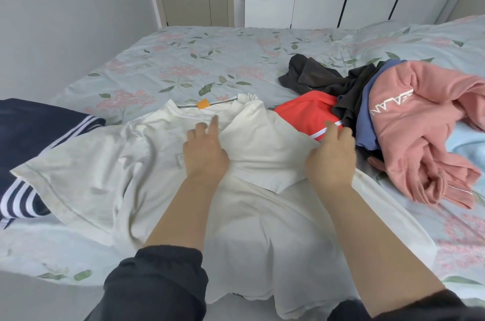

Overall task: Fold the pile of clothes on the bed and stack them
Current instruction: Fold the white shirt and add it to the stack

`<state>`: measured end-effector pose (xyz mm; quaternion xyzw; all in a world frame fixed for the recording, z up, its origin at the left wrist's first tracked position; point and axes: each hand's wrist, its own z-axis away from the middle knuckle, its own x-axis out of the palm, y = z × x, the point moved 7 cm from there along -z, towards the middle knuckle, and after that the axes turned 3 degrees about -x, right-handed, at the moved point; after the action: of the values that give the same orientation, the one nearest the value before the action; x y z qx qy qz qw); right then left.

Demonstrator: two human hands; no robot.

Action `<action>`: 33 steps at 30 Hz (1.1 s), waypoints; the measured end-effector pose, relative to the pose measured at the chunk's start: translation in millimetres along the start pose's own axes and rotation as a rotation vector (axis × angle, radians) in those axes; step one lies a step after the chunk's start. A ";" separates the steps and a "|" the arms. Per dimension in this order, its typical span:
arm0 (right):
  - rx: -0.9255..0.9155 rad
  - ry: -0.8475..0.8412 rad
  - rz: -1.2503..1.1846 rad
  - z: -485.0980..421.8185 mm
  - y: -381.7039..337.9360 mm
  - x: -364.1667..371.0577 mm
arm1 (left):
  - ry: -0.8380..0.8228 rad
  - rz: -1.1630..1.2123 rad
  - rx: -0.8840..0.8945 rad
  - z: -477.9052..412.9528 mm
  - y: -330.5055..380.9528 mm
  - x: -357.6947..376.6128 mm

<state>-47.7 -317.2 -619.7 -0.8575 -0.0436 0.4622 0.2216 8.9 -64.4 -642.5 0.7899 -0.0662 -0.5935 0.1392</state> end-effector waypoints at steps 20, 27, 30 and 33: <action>-0.351 -0.499 -0.238 28.3 -2.5 38.1 | -0.279 0.235 0.166 21.3 -3.1 54.9; -0.292 -0.397 -0.224 23.3 3.0 38.7 | -0.197 0.270 0.180 24.1 -5.7 53.7; -0.243 -0.464 -0.278 22.2 4.5 42.1 | -0.178 0.307 0.163 23.4 -6.6 51.6; -0.227 -0.517 -0.294 22.9 3.0 39.8 | -0.172 0.320 0.157 24.0 -6.2 50.2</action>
<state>-44.0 -301.0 -662.6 -0.7155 -0.2732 0.6200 0.1702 -0.1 -75.5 -696.7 0.7240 -0.2488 -0.6223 0.1637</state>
